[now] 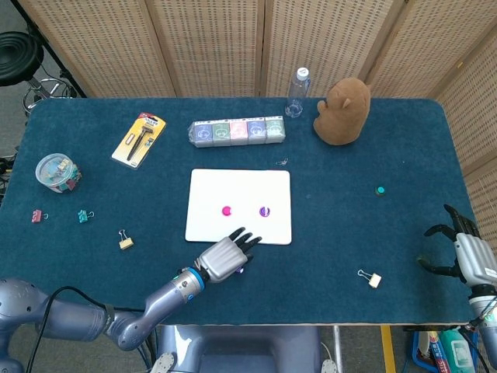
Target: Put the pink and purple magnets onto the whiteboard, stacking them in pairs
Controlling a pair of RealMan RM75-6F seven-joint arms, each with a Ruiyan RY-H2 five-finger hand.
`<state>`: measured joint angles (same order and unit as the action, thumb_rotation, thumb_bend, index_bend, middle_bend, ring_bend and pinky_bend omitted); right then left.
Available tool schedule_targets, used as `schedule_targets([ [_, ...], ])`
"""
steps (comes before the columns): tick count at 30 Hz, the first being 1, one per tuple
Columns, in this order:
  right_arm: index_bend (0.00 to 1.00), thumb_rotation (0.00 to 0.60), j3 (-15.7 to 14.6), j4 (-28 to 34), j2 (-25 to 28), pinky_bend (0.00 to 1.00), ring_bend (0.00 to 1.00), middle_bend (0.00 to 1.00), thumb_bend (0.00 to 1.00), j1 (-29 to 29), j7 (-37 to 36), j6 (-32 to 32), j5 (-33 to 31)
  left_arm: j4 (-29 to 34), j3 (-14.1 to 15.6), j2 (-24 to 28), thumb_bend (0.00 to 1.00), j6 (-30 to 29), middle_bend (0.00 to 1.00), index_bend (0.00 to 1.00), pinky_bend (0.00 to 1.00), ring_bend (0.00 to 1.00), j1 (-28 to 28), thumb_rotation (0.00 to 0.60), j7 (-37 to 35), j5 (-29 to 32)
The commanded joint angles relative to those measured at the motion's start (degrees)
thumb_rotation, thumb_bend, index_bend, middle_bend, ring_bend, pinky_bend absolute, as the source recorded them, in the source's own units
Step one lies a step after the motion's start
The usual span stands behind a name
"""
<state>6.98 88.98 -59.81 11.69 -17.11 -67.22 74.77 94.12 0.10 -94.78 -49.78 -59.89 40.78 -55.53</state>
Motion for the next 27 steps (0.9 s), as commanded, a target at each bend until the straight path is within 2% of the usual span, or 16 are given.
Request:
schedule_targets([
  [1,0.4,0.6,0.02,-0.02,0.0,0.0,0.0,0.0,0.18,0.01,-0.03,0.04,-0.05,-0.09,-0.02,-0.04,0.33,0.12,0.0,0.38,0.0,0.0,0.03,0.6,-0.05,-0.02],
  [27,0.4,0.6,0.0,0.01,0.16,0.0,0.0,0.0,0.18,0.03,-0.35,0.34,-0.13,-1.39,0.21,-1.51,0.33,1.23,0.0,0.35,0.0,0.0,-0.08,0.6,0.17,0.79],
])
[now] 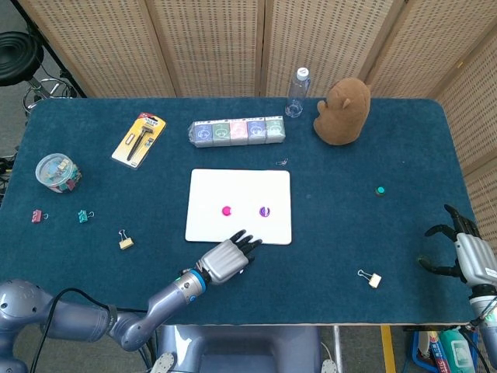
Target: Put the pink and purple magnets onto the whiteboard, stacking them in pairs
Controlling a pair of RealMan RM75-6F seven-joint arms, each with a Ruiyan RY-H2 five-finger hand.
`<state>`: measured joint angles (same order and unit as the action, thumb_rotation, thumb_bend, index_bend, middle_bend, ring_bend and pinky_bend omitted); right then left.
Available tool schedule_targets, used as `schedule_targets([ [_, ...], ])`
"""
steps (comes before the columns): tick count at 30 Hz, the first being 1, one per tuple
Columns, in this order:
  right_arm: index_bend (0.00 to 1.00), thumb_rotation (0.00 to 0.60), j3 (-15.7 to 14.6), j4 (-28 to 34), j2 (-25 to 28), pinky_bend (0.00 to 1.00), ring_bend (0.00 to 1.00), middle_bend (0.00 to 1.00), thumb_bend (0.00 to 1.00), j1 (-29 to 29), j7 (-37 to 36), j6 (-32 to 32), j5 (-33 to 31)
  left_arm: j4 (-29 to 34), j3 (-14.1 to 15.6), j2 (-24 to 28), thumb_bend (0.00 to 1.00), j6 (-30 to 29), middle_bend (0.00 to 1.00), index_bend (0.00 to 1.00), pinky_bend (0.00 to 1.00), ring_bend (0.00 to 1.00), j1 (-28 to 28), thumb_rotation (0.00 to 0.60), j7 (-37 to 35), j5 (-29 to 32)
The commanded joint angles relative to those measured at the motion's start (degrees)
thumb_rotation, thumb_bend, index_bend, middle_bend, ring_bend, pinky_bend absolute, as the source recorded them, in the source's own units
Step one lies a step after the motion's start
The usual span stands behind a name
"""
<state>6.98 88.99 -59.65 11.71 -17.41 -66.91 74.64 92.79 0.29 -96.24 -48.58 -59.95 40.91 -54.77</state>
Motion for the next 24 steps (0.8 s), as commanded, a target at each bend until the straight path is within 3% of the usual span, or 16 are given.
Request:
schedule_targets([
  [1,0.4,0.6,0.02,0.0,0.01,0.0,0.0,0.0,0.18,0.01,-0.11,0.04,-0.01,-0.09,0.01,-0.1,0.33,0.05,0.0,0.35,0.0,0.0,-0.04,0.6,0.06,0.08],
  [5,0.4,0.6,0.0,-0.05,0.0,0.0,0.0,0.0,0.18,0.03,-0.23,0.1,0.03,-0.23,0.07,-0.29,0.33,0.16,0.0,0.37,0.0,0.0,-0.11,0.6,0.16,0.15],
  [19,0.4,0.6,-0.01,-0.13,0.01,0.0,0.0,0.0,0.18,-0.01,-0.73,-0.01,0.28,-1.9,0.41,-2.17,0.33,-1.69,0.0,0.77,0.0,0.0,0.75,0.6,0.7,-1.3],
  [24,0.4,0.6,0.0,-0.14,0.02,0.0,0.0,0.0,0.18,-0.04,-0.8,-0.12,0.35,-2.44,0.62,-2.67,0.33,-2.01,0.0,0.83,0.0,0.0,1.13,0.6,1.09,-1.66],
])
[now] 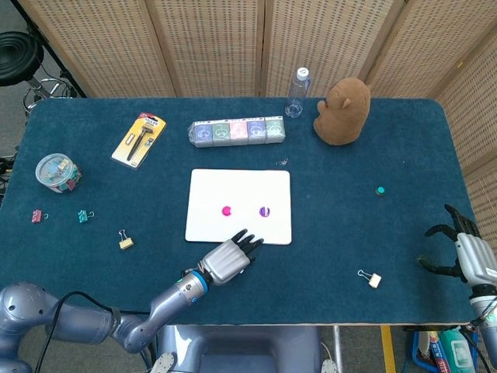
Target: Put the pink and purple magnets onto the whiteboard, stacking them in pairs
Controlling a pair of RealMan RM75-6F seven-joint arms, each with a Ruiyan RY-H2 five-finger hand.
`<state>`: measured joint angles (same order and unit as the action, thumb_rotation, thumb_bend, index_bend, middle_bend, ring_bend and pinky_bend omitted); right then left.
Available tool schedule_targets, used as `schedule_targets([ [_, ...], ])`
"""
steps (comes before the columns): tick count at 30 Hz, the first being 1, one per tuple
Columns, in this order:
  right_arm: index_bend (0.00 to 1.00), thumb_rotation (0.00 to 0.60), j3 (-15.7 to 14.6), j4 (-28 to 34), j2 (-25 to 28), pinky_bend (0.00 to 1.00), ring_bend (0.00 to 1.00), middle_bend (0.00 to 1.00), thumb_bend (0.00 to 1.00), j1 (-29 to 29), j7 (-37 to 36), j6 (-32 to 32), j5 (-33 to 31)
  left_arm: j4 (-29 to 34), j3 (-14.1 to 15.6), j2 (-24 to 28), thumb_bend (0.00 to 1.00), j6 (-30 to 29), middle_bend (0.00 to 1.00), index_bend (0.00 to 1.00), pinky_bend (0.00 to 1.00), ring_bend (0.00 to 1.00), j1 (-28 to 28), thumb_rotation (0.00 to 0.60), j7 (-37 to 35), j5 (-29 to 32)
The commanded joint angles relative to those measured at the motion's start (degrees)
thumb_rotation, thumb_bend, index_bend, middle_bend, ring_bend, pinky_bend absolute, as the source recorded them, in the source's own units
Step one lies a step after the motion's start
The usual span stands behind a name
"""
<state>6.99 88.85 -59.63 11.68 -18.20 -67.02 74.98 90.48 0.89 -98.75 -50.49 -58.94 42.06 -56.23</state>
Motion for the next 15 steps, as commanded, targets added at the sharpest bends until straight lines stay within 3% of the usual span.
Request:
schedule_targets([
  [1,0.4,0.6,-0.02,-0.01,-0.02,0.0,0.0,0.0,0.18,-0.01,0.01,-0.02,0.03,-0.29,0.06,-0.27,0.33,-0.24,0.0,0.84,0.0,0.0,0.28,0.6,-0.22,-0.63],
  [15,0.4,0.6,-0.09,-0.1,-0.19,0.0,0.0,0.0,0.18,0.05,0.09,-0.04,0.22,-3.88,1.78,-2.33,0.33,-3.79,0.0,0.87,0.0,0.0,4.45,0.6,-3.97,-8.59],
])
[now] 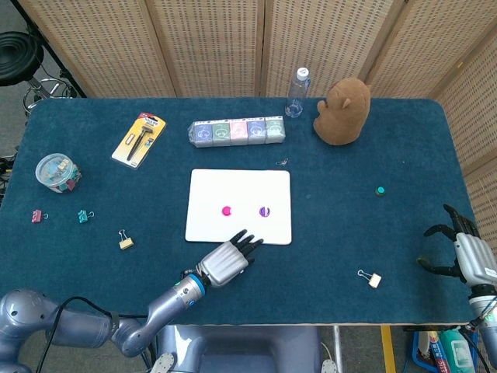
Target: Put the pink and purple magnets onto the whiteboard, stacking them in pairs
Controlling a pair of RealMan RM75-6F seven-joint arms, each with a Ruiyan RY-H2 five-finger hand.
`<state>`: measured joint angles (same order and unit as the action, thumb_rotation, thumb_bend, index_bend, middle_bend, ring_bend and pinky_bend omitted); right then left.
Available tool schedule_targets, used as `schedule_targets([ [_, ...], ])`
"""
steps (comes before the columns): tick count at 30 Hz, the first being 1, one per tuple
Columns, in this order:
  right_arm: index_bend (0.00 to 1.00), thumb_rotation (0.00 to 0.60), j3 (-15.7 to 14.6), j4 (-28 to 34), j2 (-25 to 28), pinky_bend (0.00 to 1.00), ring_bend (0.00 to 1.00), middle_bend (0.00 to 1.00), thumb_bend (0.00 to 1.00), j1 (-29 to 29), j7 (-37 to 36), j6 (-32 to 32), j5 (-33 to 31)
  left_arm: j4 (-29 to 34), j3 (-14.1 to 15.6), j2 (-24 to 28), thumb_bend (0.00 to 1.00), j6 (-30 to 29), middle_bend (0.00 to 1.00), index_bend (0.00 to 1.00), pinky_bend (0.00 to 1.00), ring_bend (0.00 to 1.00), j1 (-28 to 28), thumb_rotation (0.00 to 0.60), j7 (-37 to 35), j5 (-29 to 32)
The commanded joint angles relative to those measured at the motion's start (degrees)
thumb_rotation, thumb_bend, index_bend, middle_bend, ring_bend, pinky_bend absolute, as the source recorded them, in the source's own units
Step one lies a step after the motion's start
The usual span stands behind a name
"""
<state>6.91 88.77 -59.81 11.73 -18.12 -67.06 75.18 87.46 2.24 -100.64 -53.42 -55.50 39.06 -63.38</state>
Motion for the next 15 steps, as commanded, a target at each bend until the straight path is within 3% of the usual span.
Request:
schedule_targets([
  [1,0.4,0.6,-0.01,-0.01,-0.02,0.0,0.0,0.0,0.18,0.01,0.01,0.0,0.03,-1.1,0.51,-0.52,0.33,-1.14,0.0,0.87,0.0,0.0,1.25,0.6,-1.08,-1.82],
  [15,0.4,0.6,-0.13,0.17,-0.05,0.0,0.0,0.0,0.18,0.1,-0.11,0.1,0.28,-3.22,-0.01,-1.35,0.33,-3.52,0.0,0.93,0.0,0.0,4.99,0.6,-3.06,-6.58],
])
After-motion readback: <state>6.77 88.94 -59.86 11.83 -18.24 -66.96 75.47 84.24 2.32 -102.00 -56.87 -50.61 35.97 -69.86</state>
